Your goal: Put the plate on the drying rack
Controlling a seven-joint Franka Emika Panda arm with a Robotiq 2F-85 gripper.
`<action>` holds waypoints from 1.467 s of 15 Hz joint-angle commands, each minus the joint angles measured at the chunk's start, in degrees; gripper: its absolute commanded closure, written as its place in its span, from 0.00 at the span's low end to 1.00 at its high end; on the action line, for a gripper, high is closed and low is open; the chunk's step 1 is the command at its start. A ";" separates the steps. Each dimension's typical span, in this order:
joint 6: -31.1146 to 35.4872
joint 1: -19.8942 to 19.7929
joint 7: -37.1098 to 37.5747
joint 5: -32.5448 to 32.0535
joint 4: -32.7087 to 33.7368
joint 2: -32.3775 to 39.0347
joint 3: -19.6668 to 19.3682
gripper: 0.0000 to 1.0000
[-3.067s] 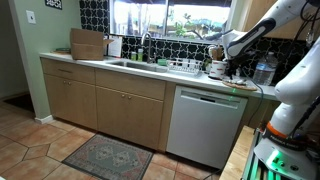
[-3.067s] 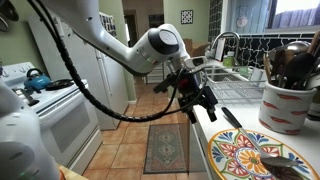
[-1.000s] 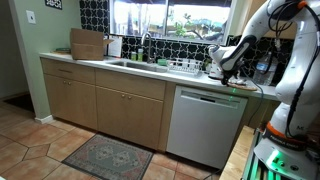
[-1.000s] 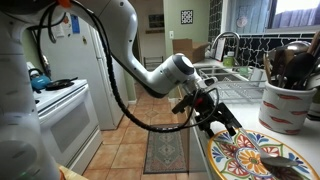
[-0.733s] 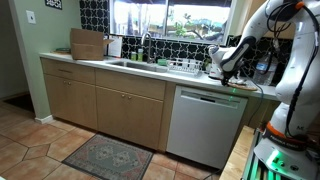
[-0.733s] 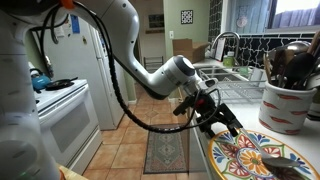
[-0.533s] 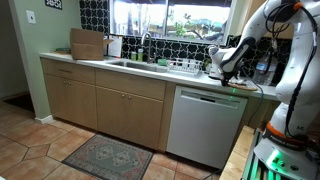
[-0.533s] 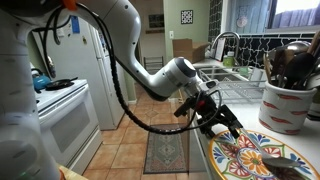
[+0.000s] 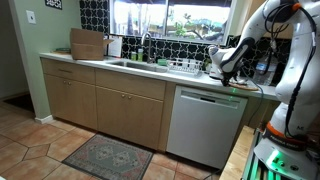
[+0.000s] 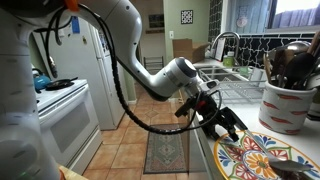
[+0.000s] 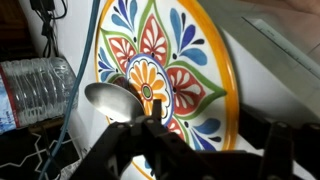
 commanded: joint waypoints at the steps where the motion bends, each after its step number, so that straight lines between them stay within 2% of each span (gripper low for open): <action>1: 1.37 0.05 1.81 -0.38 0.56 2.26 -0.99 0.62; 5: 2.01 0.07 2.77 -0.69 0.70 2.75 -1.06 0.91; 6: 2.10 0.14 2.98 -0.76 0.73 2.81 -1.04 0.94; 8: 1.80 0.17 3.04 -1.10 1.15 2.87 -1.14 0.89; 22: -2.16 3.41 3.12 -5.01 -0.35 -1.88 0.53 0.91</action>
